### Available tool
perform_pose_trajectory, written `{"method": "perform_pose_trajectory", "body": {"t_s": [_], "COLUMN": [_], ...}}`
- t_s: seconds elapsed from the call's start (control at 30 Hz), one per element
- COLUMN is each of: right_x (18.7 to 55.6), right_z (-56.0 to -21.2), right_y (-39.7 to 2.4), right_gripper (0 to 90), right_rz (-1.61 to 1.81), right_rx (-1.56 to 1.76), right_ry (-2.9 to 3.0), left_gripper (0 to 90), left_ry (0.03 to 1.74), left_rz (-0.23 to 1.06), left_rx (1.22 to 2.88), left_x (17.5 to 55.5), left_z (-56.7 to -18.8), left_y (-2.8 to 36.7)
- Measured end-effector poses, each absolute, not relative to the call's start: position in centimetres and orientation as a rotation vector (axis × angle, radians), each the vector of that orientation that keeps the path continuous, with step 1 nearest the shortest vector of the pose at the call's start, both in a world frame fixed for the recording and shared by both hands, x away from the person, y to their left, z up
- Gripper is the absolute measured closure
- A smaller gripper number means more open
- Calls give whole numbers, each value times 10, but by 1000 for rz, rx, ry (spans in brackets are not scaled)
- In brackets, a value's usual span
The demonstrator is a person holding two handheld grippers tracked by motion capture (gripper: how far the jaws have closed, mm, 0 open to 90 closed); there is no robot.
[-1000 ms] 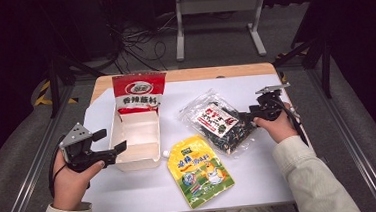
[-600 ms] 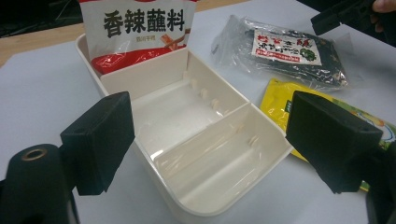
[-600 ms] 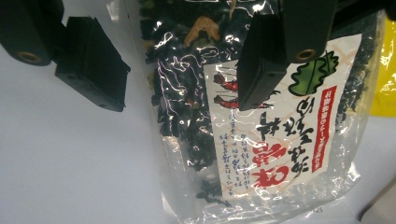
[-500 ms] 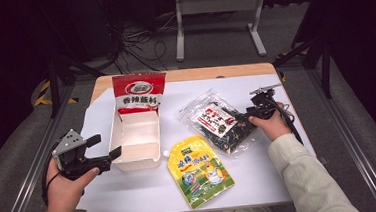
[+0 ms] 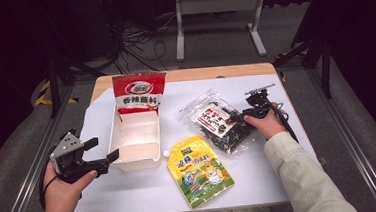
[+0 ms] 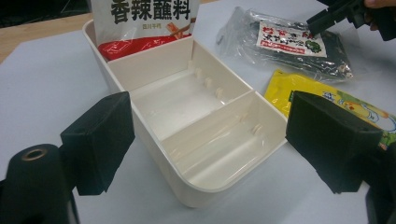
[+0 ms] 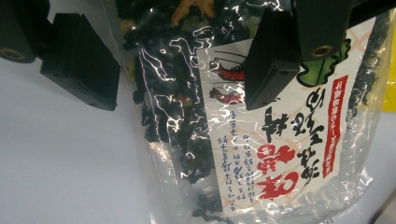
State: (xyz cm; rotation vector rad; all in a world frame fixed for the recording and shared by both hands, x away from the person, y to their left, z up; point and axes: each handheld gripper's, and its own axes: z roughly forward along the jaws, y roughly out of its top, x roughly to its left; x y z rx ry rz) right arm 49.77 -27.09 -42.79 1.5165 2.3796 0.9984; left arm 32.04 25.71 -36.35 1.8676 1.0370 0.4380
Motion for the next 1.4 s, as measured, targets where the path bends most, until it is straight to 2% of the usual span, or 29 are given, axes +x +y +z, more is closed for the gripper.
{"method": "perform_pose_trajectory", "body": {"t_s": [0.23,0.43,0.63,0.9,1.03,1.07,1.4], "right_x": [501,499,495,489,484,483,469], "right_z": [-434,-431,-426,-419,-416,-415,-406], "right_y": [-274,-270,-263,-257,-256,-256,-253], "right_gripper": [245,308,453,538,611,663,814], "right_rz": [1024,992,949,867,838,823,752], "right_rx": [1635,1620,1582,1535,1499,1480,1424], "right_ry": [2379,2401,2457,2501,2505,2504,2509], "left_gripper": [160,160,159,159,159,159,159], "left_ry": [1024,1022,1017,1009,1004,999,977], "left_rz": [434,438,438,430,431,428,416], "left_rx": [1878,1882,1882,1891,1896,1903,1902], "left_x": [321,321,321,323,324,324,326], "left_z": [-364,-364,-364,-365,-366,-366,-365], "left_y": [252,252,250,248,245,245,239]}}
